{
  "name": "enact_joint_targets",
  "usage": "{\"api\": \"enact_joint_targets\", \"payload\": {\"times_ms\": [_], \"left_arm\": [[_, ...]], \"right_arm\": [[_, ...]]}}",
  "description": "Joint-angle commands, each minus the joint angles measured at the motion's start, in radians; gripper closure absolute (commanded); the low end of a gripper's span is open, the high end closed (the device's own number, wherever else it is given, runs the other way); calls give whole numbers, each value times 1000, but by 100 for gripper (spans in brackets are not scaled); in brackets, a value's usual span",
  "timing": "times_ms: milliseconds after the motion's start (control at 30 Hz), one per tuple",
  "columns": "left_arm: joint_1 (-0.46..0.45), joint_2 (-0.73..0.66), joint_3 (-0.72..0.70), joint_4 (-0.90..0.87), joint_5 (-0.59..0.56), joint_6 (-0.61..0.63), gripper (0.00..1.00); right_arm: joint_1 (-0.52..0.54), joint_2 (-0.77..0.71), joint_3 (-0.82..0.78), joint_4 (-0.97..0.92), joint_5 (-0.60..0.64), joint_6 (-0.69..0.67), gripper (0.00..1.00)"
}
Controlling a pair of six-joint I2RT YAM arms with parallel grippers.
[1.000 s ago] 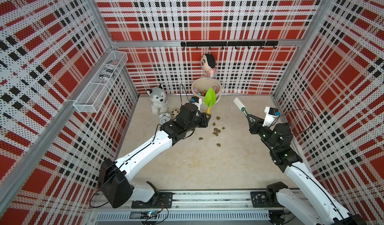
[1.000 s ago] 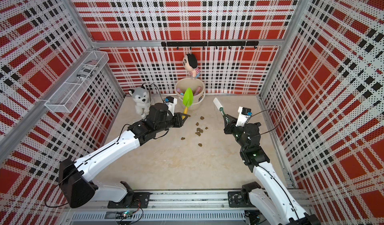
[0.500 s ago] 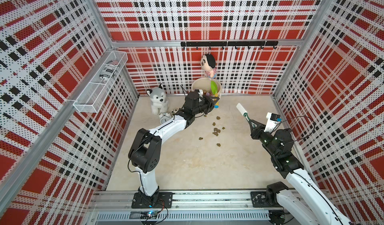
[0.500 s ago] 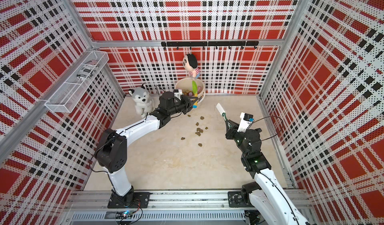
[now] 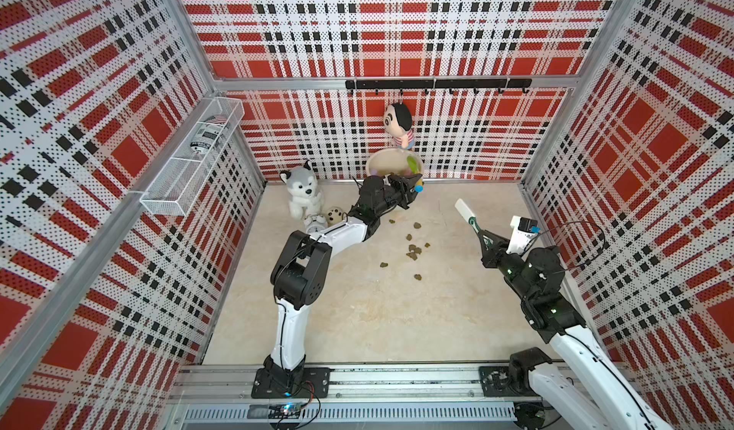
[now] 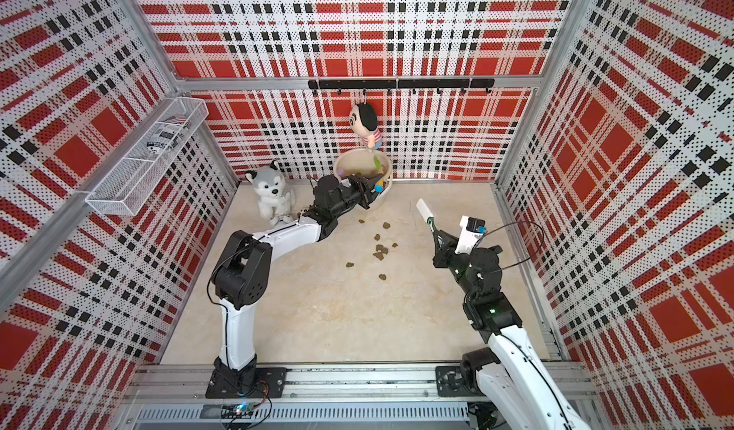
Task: Brush the soil off the hand trowel and place it into the bucket
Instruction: Place the hand trowel in the bucket.
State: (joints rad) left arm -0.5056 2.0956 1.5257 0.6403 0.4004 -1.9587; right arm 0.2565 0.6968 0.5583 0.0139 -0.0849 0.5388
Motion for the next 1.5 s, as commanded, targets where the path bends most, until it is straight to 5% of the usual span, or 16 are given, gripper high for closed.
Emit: {"api": "enact_joint_targets", "payload": {"times_ms": [0, 200, 400, 600, 733, 800, 1067, 1233, 1300, 1467], "left_arm": [[26, 23, 57, 43, -36, -56, 100], [45, 62, 126, -50, -53, -50, 100], [63, 109, 209, -106, -50, -43, 81], [71, 176, 334, -128, 0, -40, 74], [71, 183, 368, -146, 5, -26, 58], [73, 173, 370, -162, -1, -9, 47], [90, 101, 342, -225, -37, 113, 35], [108, 24, 315, -350, -86, 291, 27], [114, -22, 262, -358, -121, 345, 14], [142, -83, 162, -341, -125, 417, 11]], "right_arm": [[0, -20, 31, 10, 18, -17, 100], [-1, -35, 45, -14, 34, -34, 100], [-1, -56, 49, -30, 40, -36, 100], [0, -94, 45, -58, 50, -35, 100], [0, -122, 48, -81, 56, -33, 100], [-1, -133, 50, -91, 60, -34, 100], [0, -135, 58, -109, 48, -22, 100], [0, -111, 76, -120, 24, -2, 100], [0, -107, 76, -116, 20, 4, 100], [-1, -96, 74, -108, 10, 7, 100]]}}
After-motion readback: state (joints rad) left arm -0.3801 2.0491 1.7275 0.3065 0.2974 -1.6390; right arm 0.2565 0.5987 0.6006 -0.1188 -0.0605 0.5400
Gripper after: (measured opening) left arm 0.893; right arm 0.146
